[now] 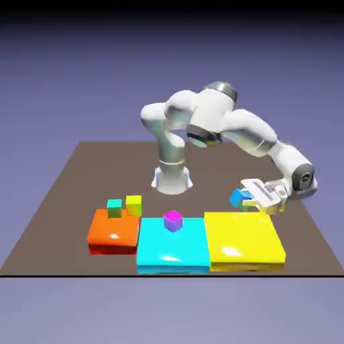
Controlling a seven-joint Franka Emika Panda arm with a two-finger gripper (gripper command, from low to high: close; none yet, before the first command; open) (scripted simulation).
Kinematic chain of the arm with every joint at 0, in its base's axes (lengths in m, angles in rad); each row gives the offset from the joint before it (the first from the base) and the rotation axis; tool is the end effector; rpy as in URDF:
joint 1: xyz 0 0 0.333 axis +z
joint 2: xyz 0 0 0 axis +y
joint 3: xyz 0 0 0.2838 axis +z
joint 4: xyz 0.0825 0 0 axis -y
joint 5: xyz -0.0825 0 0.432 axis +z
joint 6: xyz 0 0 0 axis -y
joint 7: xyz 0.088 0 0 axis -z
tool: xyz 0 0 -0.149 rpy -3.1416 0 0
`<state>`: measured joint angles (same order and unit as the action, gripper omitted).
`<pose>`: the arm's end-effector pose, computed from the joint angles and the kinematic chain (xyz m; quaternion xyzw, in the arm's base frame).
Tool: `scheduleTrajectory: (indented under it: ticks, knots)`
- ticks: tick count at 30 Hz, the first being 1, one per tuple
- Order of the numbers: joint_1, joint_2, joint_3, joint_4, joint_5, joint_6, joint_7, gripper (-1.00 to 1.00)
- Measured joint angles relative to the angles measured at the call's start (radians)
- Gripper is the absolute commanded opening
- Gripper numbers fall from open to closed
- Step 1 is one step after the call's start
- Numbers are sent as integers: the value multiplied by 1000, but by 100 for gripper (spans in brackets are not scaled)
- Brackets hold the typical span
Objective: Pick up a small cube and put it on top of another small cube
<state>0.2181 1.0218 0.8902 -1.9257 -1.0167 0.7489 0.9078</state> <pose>0.2639 0.3176 0.0797 0.6381 0.2971 -0.2226 0.6746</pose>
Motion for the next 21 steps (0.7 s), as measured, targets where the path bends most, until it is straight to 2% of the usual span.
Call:
scheduleTrajectory:
  ticks: [8,21]
  knots:
    - [43,-263,-290,58,277,76,-41,-100]
    - [-170,-461,-761,-53,796,311,0,-100]
